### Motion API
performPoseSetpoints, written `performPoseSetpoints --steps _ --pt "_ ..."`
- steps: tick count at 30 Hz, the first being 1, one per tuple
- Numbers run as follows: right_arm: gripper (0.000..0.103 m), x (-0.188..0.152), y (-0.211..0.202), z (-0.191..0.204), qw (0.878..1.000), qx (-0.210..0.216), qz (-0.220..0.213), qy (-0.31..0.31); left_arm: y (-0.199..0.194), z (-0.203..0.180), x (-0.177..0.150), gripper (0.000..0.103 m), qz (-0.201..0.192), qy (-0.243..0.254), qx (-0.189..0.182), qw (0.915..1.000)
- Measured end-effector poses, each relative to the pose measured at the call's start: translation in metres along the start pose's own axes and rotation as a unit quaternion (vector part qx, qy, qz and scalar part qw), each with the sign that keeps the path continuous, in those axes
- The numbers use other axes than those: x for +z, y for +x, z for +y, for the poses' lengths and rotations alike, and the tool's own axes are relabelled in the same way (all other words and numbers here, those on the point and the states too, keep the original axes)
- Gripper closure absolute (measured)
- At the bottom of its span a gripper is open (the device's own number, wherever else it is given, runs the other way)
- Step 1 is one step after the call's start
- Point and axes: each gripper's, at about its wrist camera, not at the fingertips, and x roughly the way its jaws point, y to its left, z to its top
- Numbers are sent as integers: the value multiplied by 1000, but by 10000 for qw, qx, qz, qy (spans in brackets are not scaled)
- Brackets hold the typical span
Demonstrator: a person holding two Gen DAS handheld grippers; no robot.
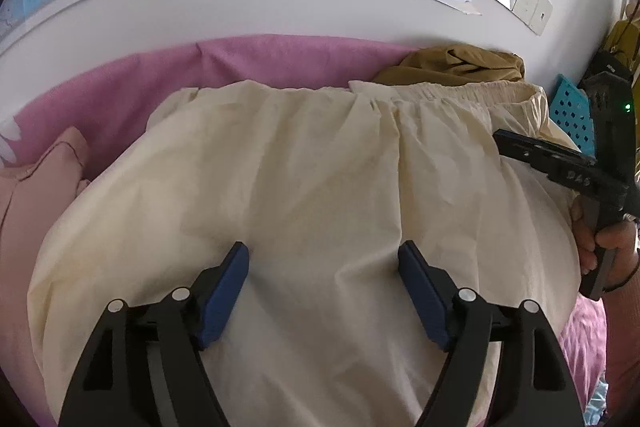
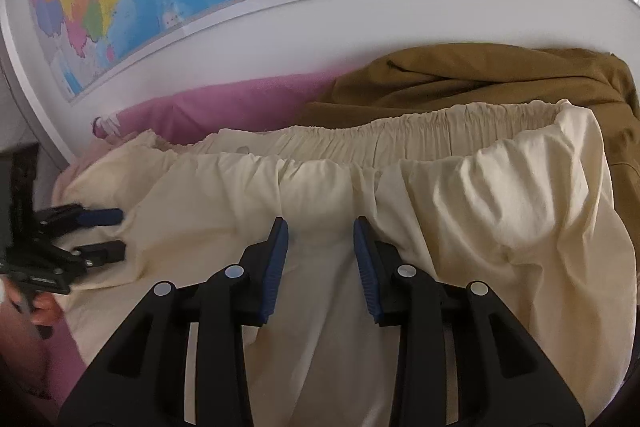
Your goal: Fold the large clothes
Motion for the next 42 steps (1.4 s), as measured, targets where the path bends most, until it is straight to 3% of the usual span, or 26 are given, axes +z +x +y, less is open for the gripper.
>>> performPoseSetpoints --steps 4,8,11,15,23,29,33,38,42 --pt "61 -2 -38 0 9998 41 -160 139 -21 -3 -9 28 -277 135 224 9993" --pt "60 -25 -90 0 9987 -141 -488 -60 -58 6 -26 28 -746 186 375 9963" --pt "60 -43 -105 -7 9985 -297 -446 -81 -64 21 -32 28 -728 39 499 9961" --pt "61 -63 -83 -33 9985 -494 -22 217 -52 34 -37 35 -523 -65 600 9968" --pt "60 -82 -48 -73 9944 86 5 1057 -36 42 -38 35 -473 -129 713 9963" --pt "55 -73 -58 -60 9944 -143 123 1044 -31 38 -38 36 -458 -83 897 9949" --pt "52 -72 -85 -39 9970 -187 -139 734 -49 35 -44 36 -588 -55 857 9946" --pt "51 -78 -113 4 9987 50 -472 191 -75 31 -64 36 -817 65 919 9924" --pt "54 -83 -84 24 9998 -80 -89 -135 -70 41 -72 33 -798 -84 792 9936"
